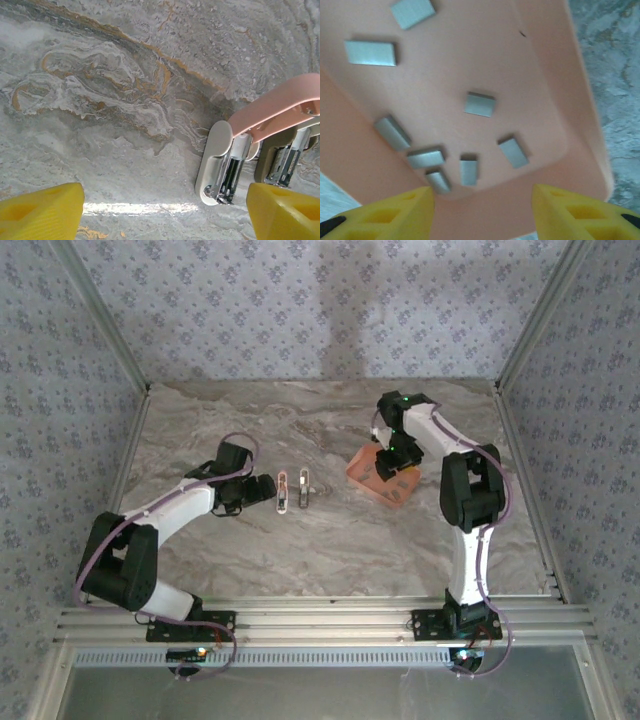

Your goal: Load the staples into the stapler

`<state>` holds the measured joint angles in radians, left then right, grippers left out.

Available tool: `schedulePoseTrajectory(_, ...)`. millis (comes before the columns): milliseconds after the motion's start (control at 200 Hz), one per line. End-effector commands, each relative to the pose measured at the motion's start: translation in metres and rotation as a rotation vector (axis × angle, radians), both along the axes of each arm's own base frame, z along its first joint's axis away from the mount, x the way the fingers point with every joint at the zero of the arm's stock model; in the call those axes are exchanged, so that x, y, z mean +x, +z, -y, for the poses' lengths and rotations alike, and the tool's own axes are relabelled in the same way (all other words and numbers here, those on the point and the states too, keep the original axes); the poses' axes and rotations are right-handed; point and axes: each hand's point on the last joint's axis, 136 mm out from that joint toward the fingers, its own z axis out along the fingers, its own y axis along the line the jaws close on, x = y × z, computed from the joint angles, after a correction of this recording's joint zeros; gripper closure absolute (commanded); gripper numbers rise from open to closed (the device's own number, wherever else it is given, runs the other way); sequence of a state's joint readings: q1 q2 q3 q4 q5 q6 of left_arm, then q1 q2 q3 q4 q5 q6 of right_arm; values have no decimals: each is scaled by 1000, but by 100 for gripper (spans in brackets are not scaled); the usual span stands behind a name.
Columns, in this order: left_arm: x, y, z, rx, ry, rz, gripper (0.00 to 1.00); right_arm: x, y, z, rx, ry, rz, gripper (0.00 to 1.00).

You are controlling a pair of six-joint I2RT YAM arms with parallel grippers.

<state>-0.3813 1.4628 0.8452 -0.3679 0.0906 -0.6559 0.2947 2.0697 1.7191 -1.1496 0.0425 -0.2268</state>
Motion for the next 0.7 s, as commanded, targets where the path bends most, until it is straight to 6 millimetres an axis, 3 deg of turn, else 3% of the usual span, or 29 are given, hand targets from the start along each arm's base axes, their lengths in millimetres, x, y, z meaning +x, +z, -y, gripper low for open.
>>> schedulePoseTrajectory(0,3,4,2,-3,-9,-10,16,-5,-10,14,-60,110,-70,47)
schedulePoseTrajectory(695,6,7,2,-2,0,-12,16,2,-43,19,-120,151,-94,57)
